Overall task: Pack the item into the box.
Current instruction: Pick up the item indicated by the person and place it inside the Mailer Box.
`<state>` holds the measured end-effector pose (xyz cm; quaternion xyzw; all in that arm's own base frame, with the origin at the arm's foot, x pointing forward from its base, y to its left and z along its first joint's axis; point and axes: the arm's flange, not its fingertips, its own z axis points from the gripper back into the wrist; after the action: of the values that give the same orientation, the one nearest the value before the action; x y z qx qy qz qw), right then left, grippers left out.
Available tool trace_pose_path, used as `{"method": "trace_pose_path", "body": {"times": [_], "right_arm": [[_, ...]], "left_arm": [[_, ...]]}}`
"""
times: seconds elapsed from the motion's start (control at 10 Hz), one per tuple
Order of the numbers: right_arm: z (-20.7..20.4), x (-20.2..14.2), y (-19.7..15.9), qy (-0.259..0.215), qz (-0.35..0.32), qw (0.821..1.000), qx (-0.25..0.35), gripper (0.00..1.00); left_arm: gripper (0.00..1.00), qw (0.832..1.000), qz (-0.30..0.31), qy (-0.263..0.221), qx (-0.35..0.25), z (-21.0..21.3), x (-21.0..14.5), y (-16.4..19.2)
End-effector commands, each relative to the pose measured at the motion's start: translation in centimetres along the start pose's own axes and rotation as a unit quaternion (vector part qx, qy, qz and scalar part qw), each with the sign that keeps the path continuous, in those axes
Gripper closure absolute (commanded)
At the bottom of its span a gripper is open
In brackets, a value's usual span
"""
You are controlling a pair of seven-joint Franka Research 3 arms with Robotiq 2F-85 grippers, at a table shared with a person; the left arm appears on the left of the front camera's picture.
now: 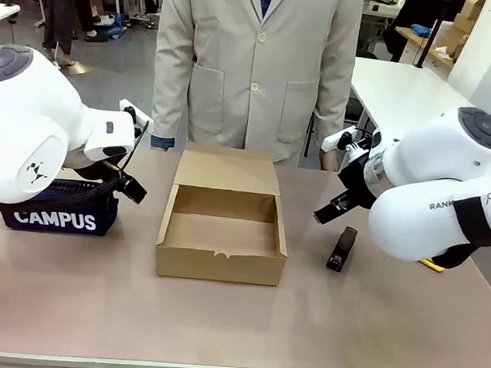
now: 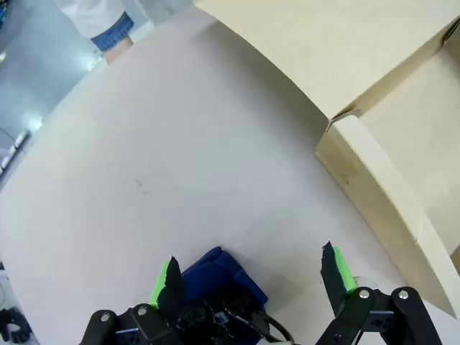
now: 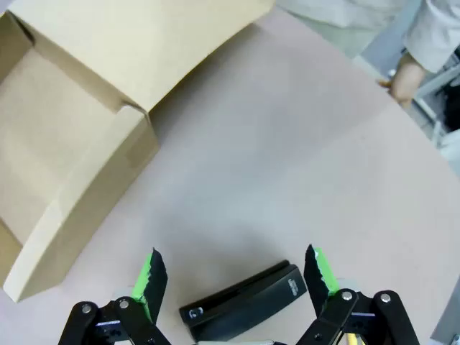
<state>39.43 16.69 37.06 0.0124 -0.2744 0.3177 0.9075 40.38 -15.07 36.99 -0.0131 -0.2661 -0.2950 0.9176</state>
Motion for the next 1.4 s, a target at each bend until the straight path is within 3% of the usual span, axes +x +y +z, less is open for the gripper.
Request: {"method": "trace_pose_path", "body": {"times": [0.0, 1.3], "right_arm": [[0.00, 0.01, 0.00, 0.000, 0.000, 1.000, 0.000, 0.00], [0.00, 0.01, 0.00, 0.000, 0.000, 1.000, 0.000, 0.00]], "left_arm": [[0.00, 1.000, 0.000, 0.000, 0.000, 0.01, 0.00, 0.00], [0.00, 1.000, 0.000, 0.000, 0.000, 0.01, 0.00, 0.00]]}}
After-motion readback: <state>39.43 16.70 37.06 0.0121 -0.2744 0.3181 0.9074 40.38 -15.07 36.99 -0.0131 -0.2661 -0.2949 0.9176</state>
